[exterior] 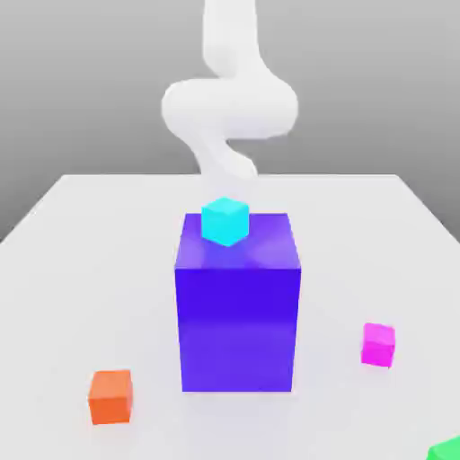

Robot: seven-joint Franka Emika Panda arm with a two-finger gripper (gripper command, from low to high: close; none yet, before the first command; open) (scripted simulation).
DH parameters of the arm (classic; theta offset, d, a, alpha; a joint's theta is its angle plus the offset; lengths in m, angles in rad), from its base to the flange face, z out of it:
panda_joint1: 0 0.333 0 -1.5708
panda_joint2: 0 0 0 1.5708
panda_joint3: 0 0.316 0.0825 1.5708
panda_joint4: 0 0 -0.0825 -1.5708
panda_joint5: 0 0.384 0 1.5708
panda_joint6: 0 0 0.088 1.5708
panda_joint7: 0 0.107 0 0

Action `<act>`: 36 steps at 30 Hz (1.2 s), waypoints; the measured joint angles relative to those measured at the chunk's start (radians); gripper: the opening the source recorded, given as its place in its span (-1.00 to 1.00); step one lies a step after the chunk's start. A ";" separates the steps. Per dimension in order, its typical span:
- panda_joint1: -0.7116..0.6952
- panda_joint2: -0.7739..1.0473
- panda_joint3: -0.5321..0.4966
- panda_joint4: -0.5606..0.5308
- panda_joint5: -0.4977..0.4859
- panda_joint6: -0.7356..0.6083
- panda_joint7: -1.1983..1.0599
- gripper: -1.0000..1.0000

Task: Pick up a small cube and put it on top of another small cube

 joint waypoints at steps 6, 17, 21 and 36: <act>0.133 0.228 0.041 -0.121 0.001 0.141 -0.173 0.00; 0.340 0.626 0.144 -0.335 -0.011 0.389 -0.466 0.00; 0.412 0.773 0.178 -0.405 -0.049 0.480 -0.540 0.00; 0.504 1.000 0.067 -0.379 -0.166 0.655 -0.472 -1.00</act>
